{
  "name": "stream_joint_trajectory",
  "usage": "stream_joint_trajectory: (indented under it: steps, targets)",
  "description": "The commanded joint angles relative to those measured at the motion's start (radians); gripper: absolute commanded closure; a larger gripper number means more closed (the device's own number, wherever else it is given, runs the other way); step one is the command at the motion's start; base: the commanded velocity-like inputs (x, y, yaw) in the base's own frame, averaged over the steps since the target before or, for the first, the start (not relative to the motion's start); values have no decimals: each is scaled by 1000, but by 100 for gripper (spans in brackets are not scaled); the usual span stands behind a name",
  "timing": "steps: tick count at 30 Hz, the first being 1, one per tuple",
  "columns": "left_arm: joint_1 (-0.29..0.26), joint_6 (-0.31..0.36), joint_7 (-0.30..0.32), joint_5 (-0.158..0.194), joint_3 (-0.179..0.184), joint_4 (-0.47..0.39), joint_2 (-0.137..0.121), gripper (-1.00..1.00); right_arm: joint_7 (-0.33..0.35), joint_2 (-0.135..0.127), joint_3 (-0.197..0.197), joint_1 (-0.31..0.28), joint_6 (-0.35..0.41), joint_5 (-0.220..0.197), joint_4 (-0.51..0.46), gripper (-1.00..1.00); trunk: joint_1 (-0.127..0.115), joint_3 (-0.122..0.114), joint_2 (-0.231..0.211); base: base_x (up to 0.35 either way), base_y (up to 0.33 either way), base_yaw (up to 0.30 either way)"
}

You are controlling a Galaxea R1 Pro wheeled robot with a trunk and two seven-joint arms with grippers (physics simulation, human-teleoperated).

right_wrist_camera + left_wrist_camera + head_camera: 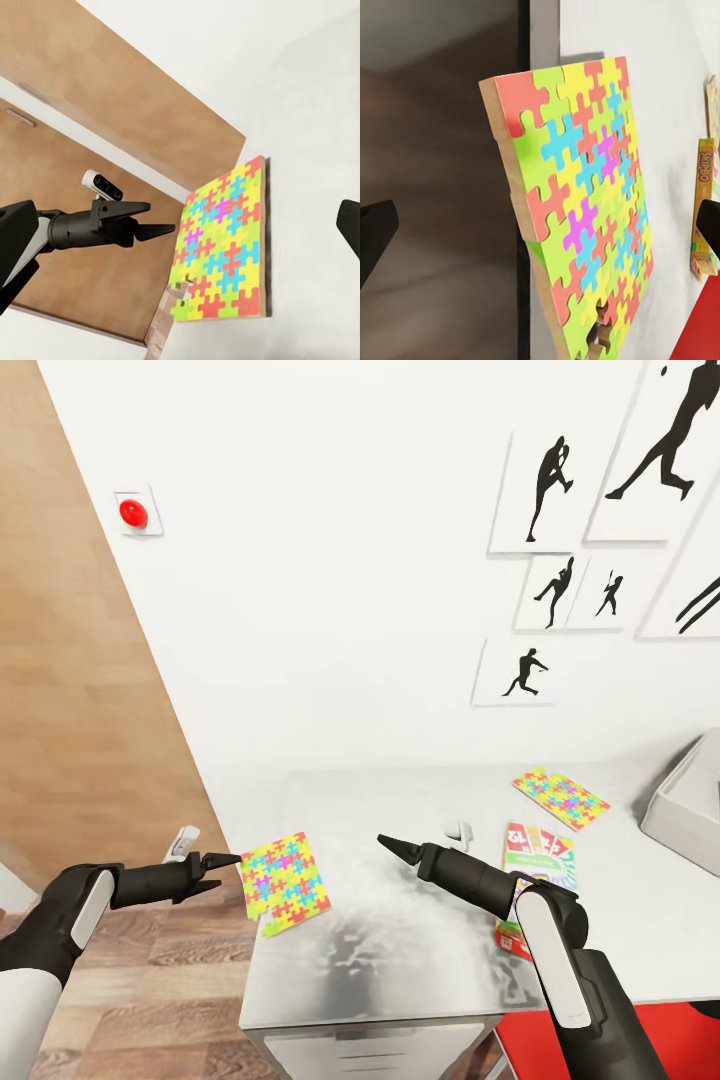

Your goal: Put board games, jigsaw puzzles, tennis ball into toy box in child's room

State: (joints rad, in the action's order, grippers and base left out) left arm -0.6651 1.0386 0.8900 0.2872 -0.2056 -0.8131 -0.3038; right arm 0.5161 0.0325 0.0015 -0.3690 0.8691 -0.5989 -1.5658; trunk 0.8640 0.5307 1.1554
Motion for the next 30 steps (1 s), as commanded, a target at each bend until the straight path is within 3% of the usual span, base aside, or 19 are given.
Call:
stream_joint_trajectory:
  steps: [1, 30]
  targets:
    - [-1, 3, 6, -4, -2, 0, 0, -100, 2, 0, -1, -1, 5, 0, 0, -100, 0, 1, 1, 0, 0, 0]
    - [-1, 3, 6, -4, -2, 0, 0, -100, 4, 0, -2, 0, 7, -1, 0, -100, 0, 1, 1, 32, -15, 0]
